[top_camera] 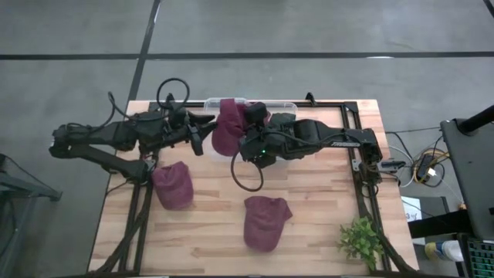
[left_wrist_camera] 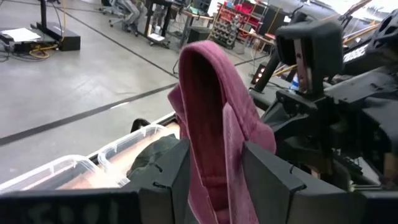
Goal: Pick & Place hat
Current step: Put the right red cap into the left transparent bin
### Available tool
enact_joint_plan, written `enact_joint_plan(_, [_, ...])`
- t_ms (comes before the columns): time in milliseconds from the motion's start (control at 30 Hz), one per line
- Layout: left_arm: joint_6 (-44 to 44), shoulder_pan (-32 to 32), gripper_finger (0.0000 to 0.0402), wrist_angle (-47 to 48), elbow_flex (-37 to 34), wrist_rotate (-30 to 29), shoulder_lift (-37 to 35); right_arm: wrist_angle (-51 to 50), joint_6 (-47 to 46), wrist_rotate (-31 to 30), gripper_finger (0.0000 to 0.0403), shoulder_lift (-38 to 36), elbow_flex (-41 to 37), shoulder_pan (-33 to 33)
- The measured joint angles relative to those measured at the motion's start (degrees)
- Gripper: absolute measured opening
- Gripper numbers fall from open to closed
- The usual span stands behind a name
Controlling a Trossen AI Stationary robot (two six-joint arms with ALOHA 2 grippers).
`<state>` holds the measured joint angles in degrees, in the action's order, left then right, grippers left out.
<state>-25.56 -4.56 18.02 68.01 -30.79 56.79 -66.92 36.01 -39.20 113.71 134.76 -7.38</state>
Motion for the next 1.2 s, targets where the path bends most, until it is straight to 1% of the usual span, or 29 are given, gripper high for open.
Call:
enact_joint_plan(300, [-0.2,0.4,0.0138,-2.2,0.0,0.0,2.8,-0.2,0.0,0.0,0.0012,0.0,0.0,0.0])
enact_joint_plan(467, [-0.3,0.8,0.0138,-4.9,0.1,2.3,4.2,-0.2,0.0,0.0,0.0012,0.0,0.0,0.0])
enact_joint_plan(667, [-1.0,0.9,0.0132,-4.9,0.1,3.5,5.5,0.0,0.0,0.0,0.0012,0.0,0.0,-0.3])
enact_joint_plan(767, [-1.6,1.0,0.0105,-5.0,0.1,4.8,5.9,-0.2,-0.2,0.0,0.0012,0.0,0.0,-0.4])
enact_joint_plan(933, [-1.0,0.9,0.0017,-5.4,0.2,6.1,6.2,-0.2,-0.6,0.0,0.0012,0.0,0.0,-0.5])
enact_joint_plan(1200, [-0.7,0.9,0.0007,-5.1,0.2,6.1,6.0,-0.2,-3.3,0.0,0.0013,0.0,0.0,-0.5])
